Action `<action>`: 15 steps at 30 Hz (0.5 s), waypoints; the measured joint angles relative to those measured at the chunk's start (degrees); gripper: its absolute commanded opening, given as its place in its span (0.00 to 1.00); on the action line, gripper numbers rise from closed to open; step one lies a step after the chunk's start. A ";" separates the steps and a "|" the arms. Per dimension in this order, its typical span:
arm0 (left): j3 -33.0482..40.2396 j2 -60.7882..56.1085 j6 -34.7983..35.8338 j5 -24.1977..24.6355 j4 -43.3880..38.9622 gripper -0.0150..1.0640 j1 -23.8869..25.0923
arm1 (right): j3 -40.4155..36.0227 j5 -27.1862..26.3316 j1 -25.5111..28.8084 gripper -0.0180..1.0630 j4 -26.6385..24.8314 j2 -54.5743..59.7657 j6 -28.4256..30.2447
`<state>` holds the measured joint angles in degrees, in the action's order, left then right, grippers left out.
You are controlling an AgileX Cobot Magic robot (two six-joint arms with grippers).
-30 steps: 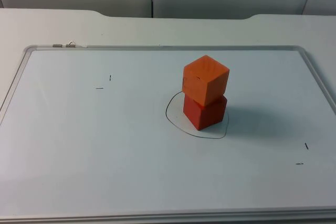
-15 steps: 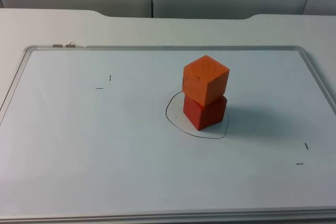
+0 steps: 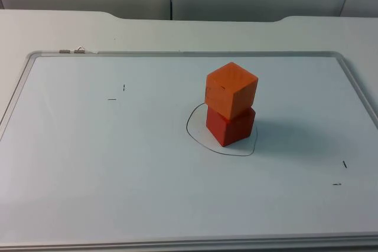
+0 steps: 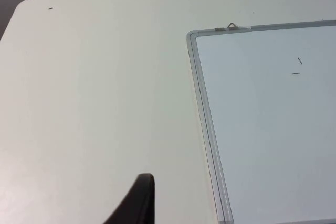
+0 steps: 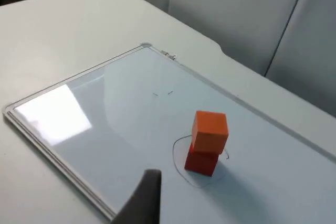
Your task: Pick up one cube with the left hand and another cube with the right hand. First place the cube in the right hand at the target position, then stack the cube in the left hand on top.
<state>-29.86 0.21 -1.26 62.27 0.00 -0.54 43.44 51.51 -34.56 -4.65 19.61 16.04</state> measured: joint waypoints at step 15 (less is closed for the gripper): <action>0.00 0.00 0.00 0.00 0.00 0.99 0.00 | -11.76 7.31 0.00 0.89 0.00 -19.35 -8.04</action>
<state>-29.86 0.21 -1.26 62.27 0.00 -0.54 31.68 58.82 -34.56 -4.65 0.26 7.99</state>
